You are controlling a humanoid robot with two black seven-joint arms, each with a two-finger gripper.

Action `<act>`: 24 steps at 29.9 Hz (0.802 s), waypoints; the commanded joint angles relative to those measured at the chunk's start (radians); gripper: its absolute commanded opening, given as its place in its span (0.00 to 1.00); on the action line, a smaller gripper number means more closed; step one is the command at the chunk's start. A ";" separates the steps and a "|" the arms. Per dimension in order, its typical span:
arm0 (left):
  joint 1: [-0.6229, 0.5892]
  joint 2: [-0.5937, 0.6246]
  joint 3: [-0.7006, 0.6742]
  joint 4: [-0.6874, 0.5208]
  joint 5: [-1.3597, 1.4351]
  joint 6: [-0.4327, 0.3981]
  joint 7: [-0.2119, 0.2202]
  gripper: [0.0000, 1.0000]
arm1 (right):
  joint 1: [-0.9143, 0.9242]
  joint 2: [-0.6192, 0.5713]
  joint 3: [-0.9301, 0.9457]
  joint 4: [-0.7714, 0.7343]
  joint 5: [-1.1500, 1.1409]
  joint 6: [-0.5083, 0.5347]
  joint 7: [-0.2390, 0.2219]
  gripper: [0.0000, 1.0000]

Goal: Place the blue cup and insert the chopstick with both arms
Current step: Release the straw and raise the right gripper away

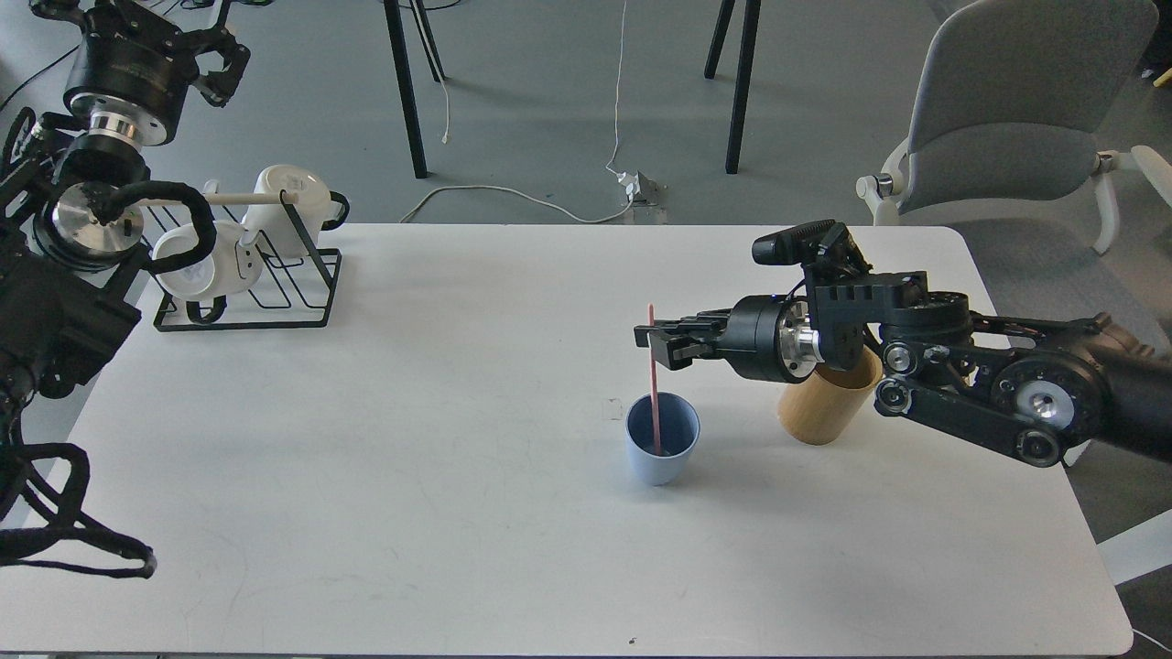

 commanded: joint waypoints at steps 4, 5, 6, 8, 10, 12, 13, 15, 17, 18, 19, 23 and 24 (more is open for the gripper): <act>0.000 0.002 0.000 0.000 0.000 0.000 0.000 0.99 | 0.002 -0.063 0.171 -0.009 0.014 -0.015 0.019 0.68; 0.000 0.002 0.000 0.000 0.000 0.000 0.000 0.99 | 0.000 -0.079 0.222 -0.012 0.015 -0.015 0.025 0.74; 0.000 0.000 0.000 0.000 0.000 0.000 0.000 0.99 | -0.008 -0.093 0.262 -0.020 0.020 -0.017 0.027 0.84; 0.000 0.000 0.000 0.000 0.000 0.000 0.000 0.99 | -0.028 -0.108 0.348 -0.044 0.081 -0.015 0.028 0.99; 0.000 -0.001 0.000 0.000 0.000 0.000 0.000 0.99 | -0.041 -0.111 0.414 -0.081 0.184 -0.015 0.028 0.99; 0.000 -0.003 0.000 0.000 0.000 0.000 0.000 0.99 | -0.046 -0.114 0.471 -0.133 0.308 -0.017 0.030 0.99; 0.000 -0.003 0.000 0.000 0.000 0.000 0.000 0.99 | -0.048 -0.116 0.495 -0.164 0.378 -0.017 0.030 0.99; 0.000 -0.003 0.001 0.000 0.002 0.000 0.000 0.99 | -0.049 -0.110 0.532 -0.231 0.507 -0.017 0.030 0.99; 0.002 -0.003 0.005 0.003 0.003 0.000 0.000 0.99 | -0.051 -0.100 0.572 -0.302 0.633 -0.017 0.040 0.99; 0.002 -0.004 0.008 0.006 0.003 0.000 -0.007 0.99 | -0.055 -0.099 0.592 -0.334 0.708 -0.015 0.057 1.00; 0.003 -0.010 0.008 0.008 0.003 0.000 -0.009 0.99 | -0.061 -0.099 0.603 -0.355 0.768 -0.014 0.074 1.00; 0.003 -0.036 0.015 0.017 0.003 0.000 -0.009 0.99 | -0.071 -0.094 0.609 -0.432 1.046 -0.012 0.114 1.00; 0.003 -0.044 0.015 0.017 0.003 0.000 -0.007 0.99 | -0.072 -0.090 0.609 -0.448 1.121 -0.012 0.114 1.00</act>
